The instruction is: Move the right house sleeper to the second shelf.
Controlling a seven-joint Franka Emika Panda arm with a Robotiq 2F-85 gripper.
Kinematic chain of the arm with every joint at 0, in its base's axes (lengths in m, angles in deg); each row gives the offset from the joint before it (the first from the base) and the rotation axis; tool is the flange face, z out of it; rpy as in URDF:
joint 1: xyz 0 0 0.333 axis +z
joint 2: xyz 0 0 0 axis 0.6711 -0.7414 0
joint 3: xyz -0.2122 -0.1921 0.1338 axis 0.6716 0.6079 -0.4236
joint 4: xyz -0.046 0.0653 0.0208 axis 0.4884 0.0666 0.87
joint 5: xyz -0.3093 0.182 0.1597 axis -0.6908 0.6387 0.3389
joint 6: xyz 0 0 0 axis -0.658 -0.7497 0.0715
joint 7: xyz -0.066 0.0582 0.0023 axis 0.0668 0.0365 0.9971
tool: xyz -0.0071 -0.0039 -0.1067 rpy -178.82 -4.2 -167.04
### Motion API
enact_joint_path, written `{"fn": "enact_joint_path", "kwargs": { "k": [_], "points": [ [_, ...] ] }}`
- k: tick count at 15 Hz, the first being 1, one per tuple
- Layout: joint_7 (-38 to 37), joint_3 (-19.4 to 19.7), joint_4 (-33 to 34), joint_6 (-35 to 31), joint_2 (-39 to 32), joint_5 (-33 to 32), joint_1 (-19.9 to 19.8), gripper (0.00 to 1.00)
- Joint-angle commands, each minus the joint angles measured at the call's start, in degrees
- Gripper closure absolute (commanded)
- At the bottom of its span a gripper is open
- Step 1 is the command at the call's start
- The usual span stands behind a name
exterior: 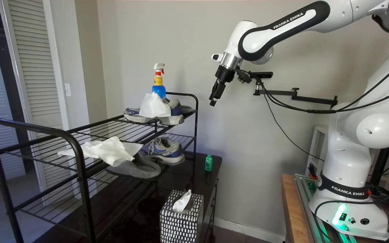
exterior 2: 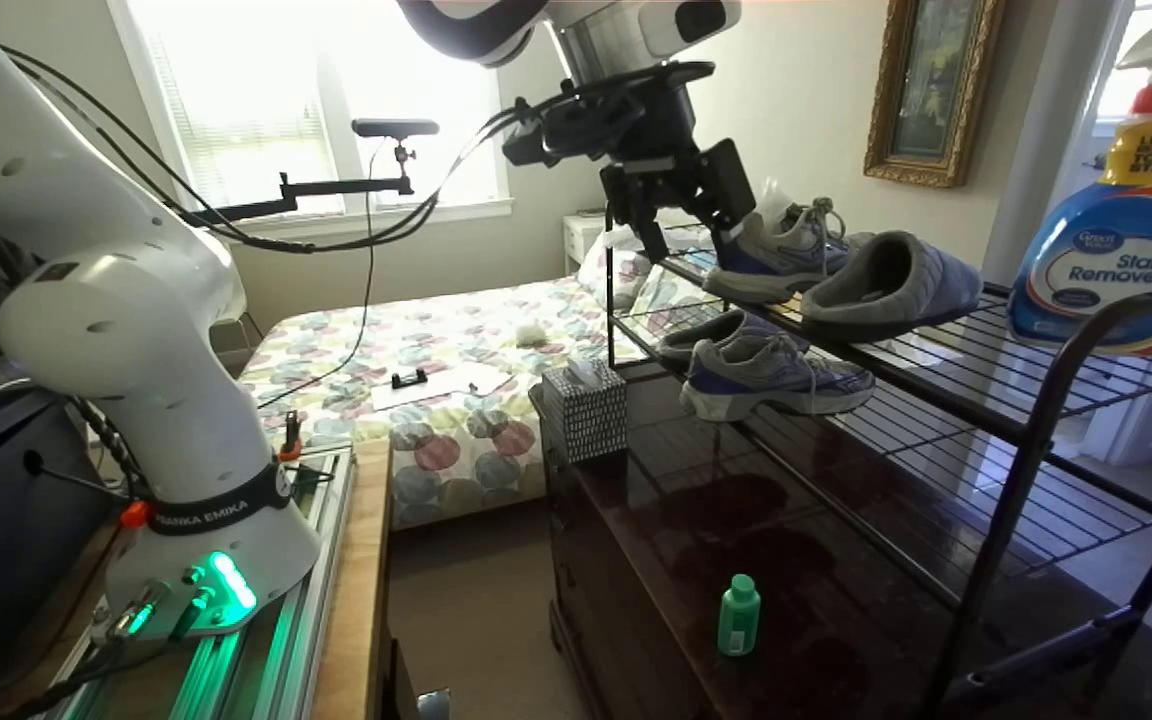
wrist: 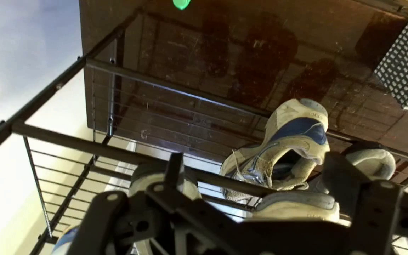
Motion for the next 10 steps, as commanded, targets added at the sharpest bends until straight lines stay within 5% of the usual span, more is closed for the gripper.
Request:
{"fn": "enact_joint_path", "kwargs": {
  "k": [1,4,10],
  "points": [
    [1.3,-1.2,1.4,-8.0,-4.8,0.3,1.5,0.00],
    [-1.9,-3.8,2.9,-14.6,-9.9,-3.4,0.0,0.00],
    [-2.5,-4.6,2.4,-14.2,-10.2,-4.2,-1.0,0.00]
  ]
}}
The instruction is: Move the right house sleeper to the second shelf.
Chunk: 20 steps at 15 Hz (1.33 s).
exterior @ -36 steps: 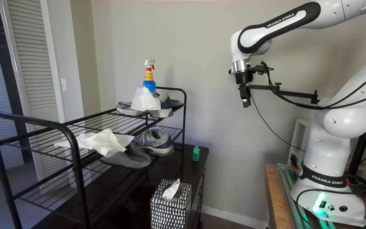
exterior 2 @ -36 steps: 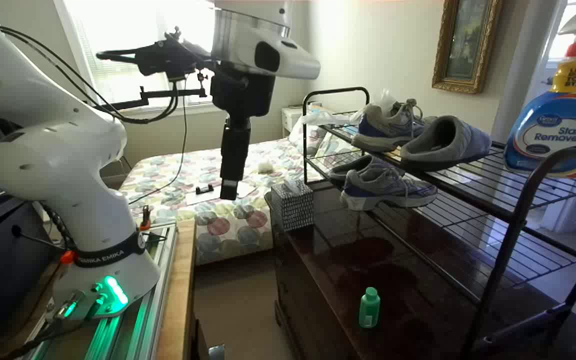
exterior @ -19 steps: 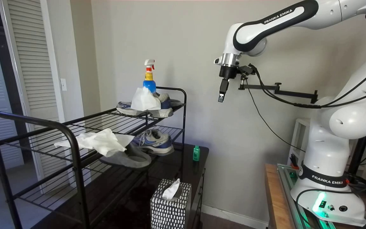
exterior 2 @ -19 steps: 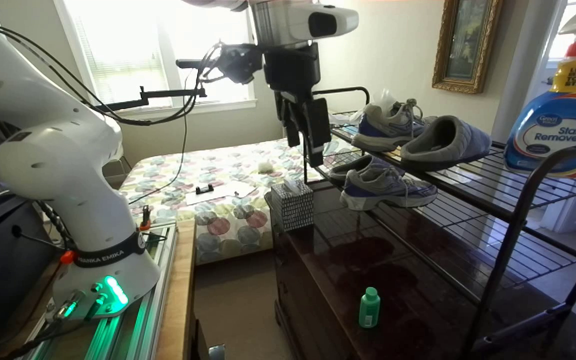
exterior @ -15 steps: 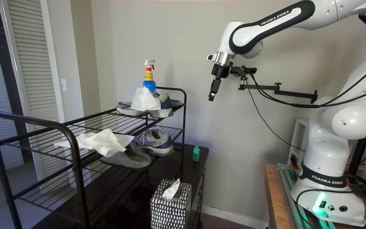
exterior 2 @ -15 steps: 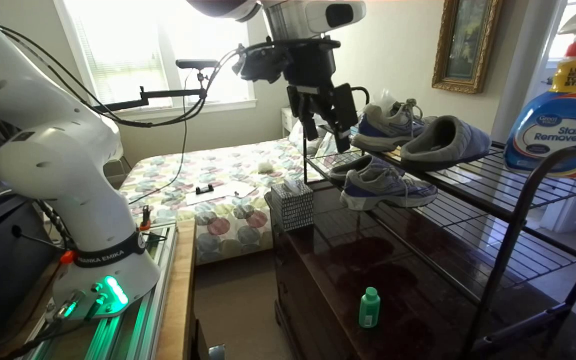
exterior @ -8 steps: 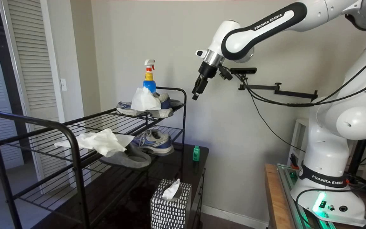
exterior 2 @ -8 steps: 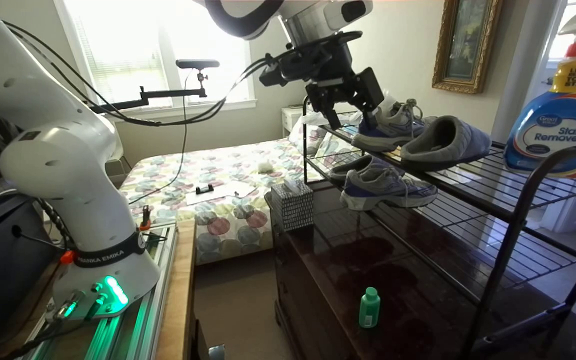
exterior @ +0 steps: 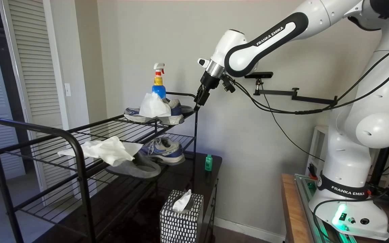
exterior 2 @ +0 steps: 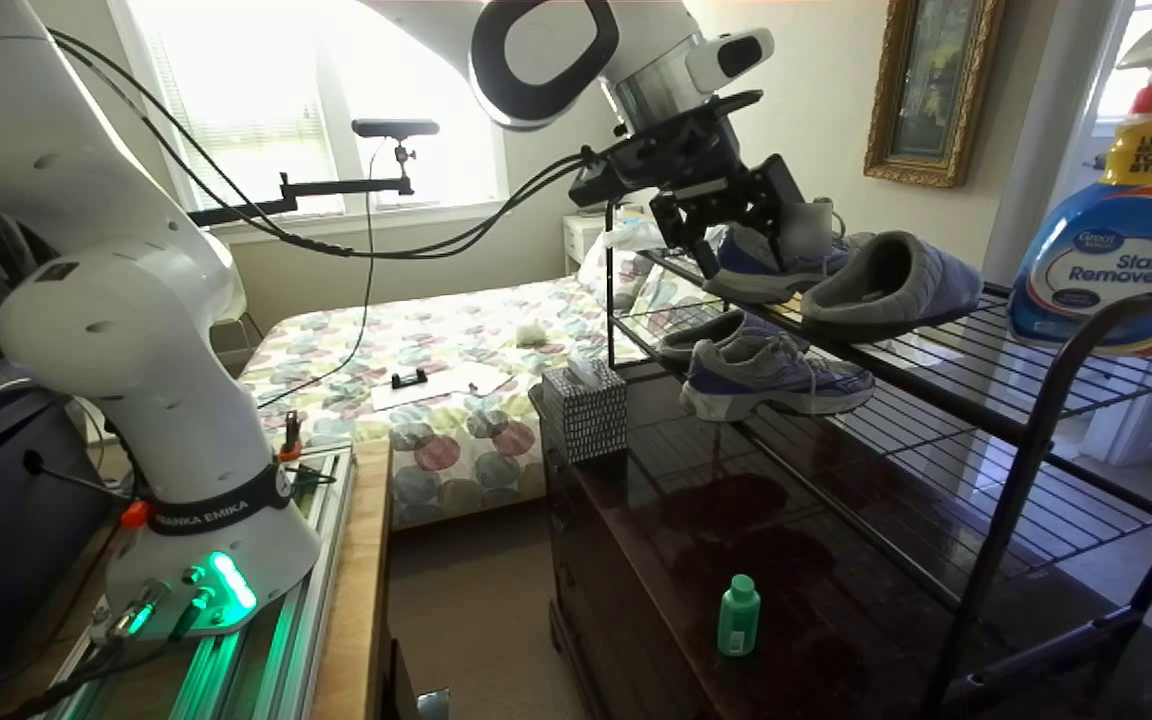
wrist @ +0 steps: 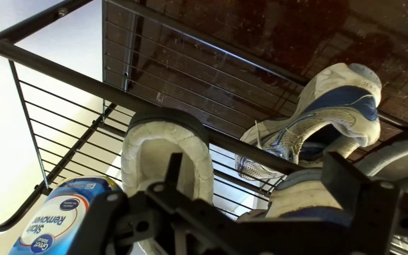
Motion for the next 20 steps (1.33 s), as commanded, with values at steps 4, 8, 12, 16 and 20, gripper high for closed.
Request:
{"fn": "enact_joint_path", "kwargs": {
  "k": [4,8,12,16,20],
  "points": [
    [2.4,0.1,3.0,-7.1,-4.4,0.9,0.4,0.00],
    [5.1,1.4,6.6,-8.3,-8.6,5.8,2.7,0.00],
    [8.9,1.2,12.4,-8.7,-14.3,14.4,4.1,0.00],
    [11.0,0.9,18.1,-9.5,-19.4,17.2,2.9,0.07],
    [10.6,0.6,21.6,-8.3,-22.7,18.5,1.7,0.21]
  ]
}}
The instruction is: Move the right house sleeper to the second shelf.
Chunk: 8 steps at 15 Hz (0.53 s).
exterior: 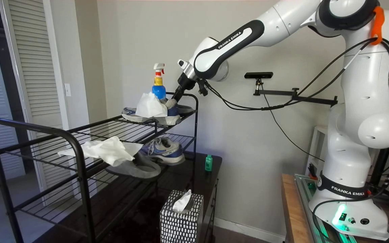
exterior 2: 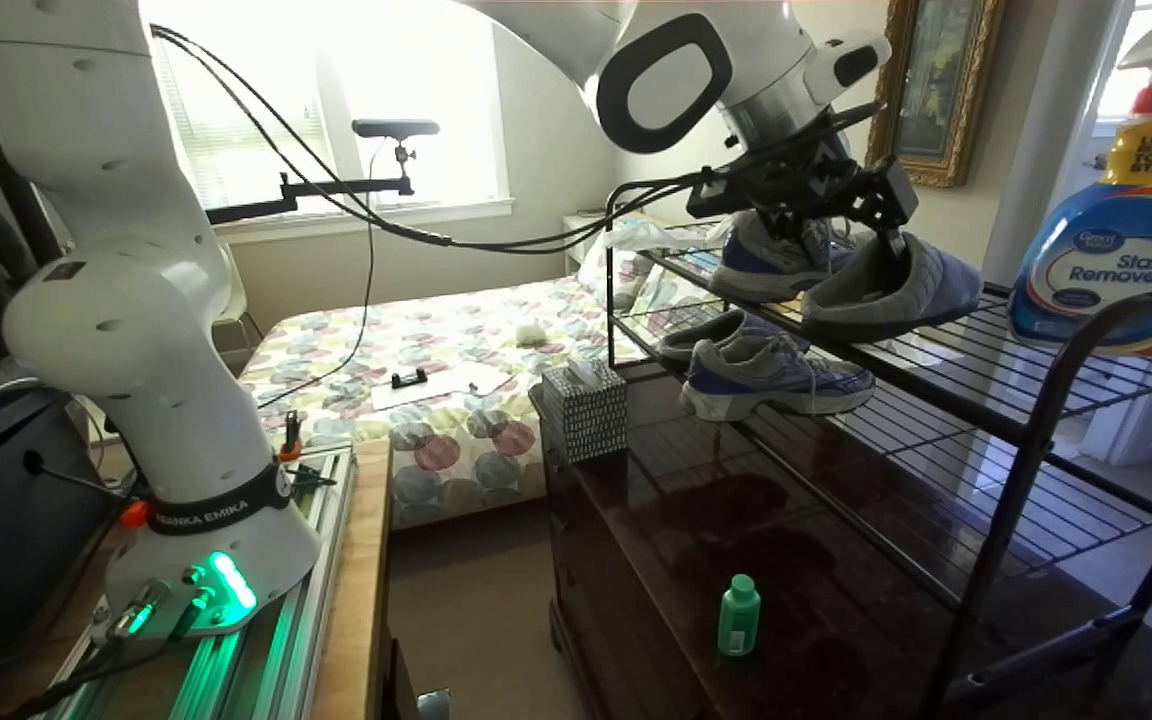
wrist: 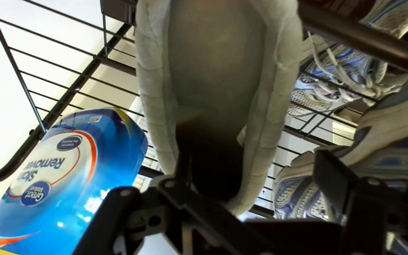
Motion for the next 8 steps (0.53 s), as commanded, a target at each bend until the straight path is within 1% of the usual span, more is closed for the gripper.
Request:
{"fn": "enact_joint_path", "kwargs": {
  "k": [1,2,3,4,5,8],
  "points": [
    [1.4,-0.4,4.5,1.0,-4.1,3.1,-1.0,0.35],
    [1.6,-0.6,5.1,1.6,-4.5,3.9,-1.3,0.46],
    [1.8,-0.9,5.5,1.9,-4.8,4.8,-1.5,0.47],
    [1.9,-1.0,5.9,2.1,-5.0,5.3,-1.5,0.52],
    [2.0,-1.2,6.2,2.4,-5.0,6.0,-1.6,0.62],
    [1.9,-1.5,7.0,3.9,-4.7,7.5,-1.7,0.82]
  ]
}}
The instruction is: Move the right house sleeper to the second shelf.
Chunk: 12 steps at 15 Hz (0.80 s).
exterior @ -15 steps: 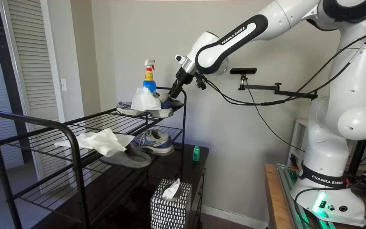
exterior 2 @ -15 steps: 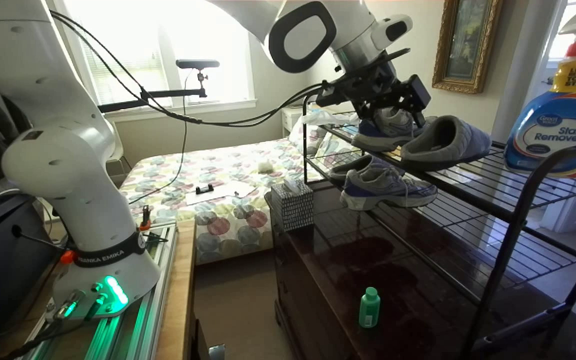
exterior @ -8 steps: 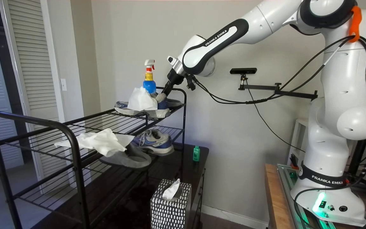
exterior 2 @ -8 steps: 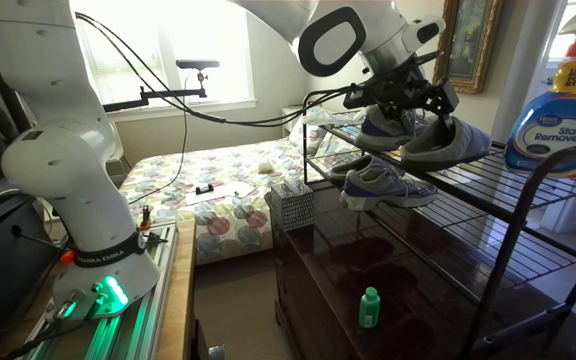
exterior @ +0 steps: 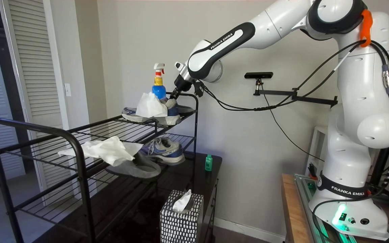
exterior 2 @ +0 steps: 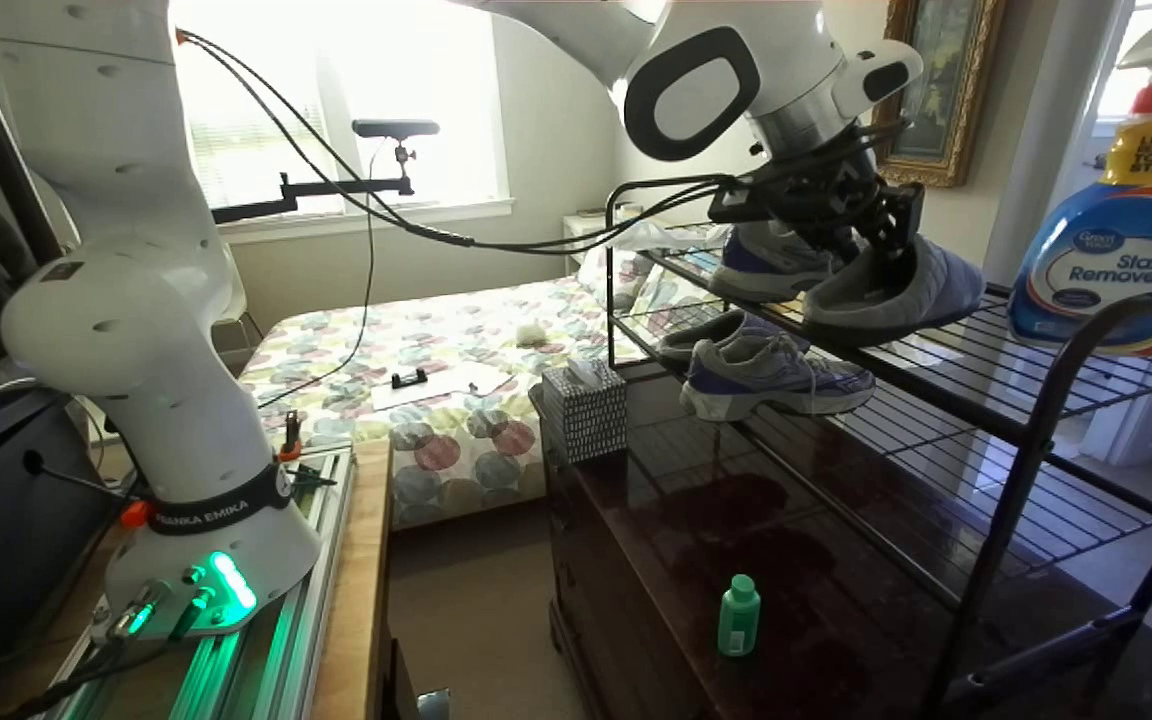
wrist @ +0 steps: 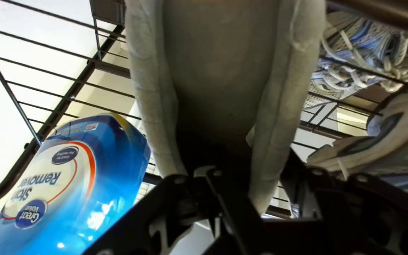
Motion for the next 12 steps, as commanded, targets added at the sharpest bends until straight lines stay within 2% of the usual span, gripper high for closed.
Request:
{"fn": "enact_joint_path", "kwargs": {
  "k": [1,3,7,8,12],
  "points": [
    [1.3,-0.7,2.4,3.1,-0.1,2.4,-0.7,0.90],
    [1.0,-0.1,1.8,4.8,1.6,1.3,-0.7,0.99],
    [2.3,1.0,-0.7,11.4,6.9,0.0,-1.6,0.99],
    [2.4,-2.1,-1.3,13.9,8.9,-0.8,-5.3,0.99],
    [11.3,-0.6,-4.0,29.6,18.0,5.4,-7.7,0.99]
  ]
}}
